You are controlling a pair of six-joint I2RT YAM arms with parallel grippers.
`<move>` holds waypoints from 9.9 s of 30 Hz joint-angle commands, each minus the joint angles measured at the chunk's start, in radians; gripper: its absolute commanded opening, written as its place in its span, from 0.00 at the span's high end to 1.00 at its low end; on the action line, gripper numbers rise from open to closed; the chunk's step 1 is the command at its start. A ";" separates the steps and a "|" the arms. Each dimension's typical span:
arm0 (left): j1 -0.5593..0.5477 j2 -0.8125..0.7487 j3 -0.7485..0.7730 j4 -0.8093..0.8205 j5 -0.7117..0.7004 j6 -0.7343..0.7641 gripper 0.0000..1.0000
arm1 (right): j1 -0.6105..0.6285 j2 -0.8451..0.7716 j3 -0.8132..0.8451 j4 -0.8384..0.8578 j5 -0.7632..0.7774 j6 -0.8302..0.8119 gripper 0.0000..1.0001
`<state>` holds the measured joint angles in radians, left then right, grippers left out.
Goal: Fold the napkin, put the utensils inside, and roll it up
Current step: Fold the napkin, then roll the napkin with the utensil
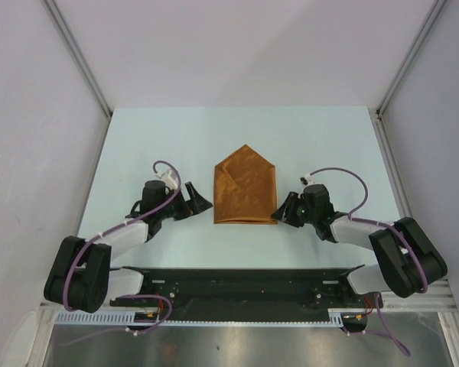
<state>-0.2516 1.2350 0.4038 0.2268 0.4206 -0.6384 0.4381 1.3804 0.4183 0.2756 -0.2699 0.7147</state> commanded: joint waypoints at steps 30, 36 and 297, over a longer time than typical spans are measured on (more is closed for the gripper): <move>-0.149 0.365 -0.207 0.454 -0.045 -0.265 0.44 | -0.012 0.012 -0.041 0.077 -0.031 0.032 0.89; -0.156 0.415 -0.212 0.485 -0.049 -0.279 0.51 | -0.012 0.032 -0.039 0.103 -0.046 0.038 0.88; -0.344 -0.100 -0.154 0.131 -0.351 0.258 0.95 | 0.329 0.755 0.984 -0.727 -0.482 -0.601 0.70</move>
<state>-0.5934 1.1408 0.2028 0.3939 0.1234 -0.3641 0.7727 2.1658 1.4364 -0.4507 -0.8040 0.1135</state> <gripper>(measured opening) 0.128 0.193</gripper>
